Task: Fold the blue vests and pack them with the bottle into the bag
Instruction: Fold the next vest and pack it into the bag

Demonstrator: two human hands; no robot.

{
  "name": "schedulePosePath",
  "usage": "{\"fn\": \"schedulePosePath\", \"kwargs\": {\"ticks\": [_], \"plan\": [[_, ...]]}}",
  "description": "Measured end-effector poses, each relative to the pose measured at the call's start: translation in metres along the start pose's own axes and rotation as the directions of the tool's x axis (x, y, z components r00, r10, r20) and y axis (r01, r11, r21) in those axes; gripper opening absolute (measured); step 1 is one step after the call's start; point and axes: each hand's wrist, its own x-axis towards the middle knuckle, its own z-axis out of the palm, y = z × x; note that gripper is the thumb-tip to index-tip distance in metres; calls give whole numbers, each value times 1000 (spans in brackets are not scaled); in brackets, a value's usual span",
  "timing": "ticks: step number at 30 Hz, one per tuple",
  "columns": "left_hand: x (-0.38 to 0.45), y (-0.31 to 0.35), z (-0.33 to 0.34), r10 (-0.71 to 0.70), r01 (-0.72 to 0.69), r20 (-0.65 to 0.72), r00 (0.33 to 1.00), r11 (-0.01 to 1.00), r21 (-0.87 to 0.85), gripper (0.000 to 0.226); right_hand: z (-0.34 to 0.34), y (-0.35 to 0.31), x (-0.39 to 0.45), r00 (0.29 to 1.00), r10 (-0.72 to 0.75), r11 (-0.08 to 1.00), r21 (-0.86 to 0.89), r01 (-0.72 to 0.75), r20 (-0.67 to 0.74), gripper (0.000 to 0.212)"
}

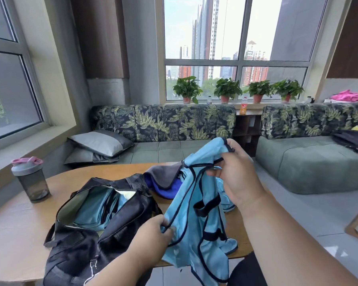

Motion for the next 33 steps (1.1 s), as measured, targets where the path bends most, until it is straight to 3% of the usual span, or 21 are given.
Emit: {"fn": "schedulePosePath", "kwargs": {"ticks": [3, 9, 11, 17, 23, 26, 28, 30, 33], "plan": [[-2, 2, -15, -69, 65, -123, 990, 997, -40, 24, -1, -6, 5, 1000, 15, 1000, 2, -15, -27, 14], [7, 5, -55, -163, 100, -379, 911, 978, -181, 9, -2, -10, 3, 999, -32, 999, -22, 32, -14, 30], [11, 4, -63, -159, 109, -339, 927, 981, -162, 7, -1, -11, 4, 999, -37, 999, -36, 36, -19, 29], [6, -7, -55, -133, 135, -50, 990, 990, 45, 7, 3, -8, 8, 997, -66, 994, -94, 62, -46, 16], [8, -13, -68, -117, 110, 35, 993, 981, 157, 23, -5, -5, 17, 993, 0, 1000, -6, -1, -117, 20], [11, -4, -77, -140, 137, -120, 983, 990, -29, 7, -7, 3, 15, 991, 32, 999, -27, -36, -127, 21], [12, 5, -79, -196, 131, -251, 948, 959, -252, 3, -5, 12, 13, 990, 43, 998, -30, -47, -131, 22], [15, 14, -80, -255, 102, -261, 931, 869, -484, 12, -3, 21, 9, 992, 59, 997, -37, -63, -109, 22], [17, 27, -81, -238, 36, -228, 944, 762, -646, 23, 4, 33, -3, 993, 115, 990, -86, -115, -9, 17]]}}
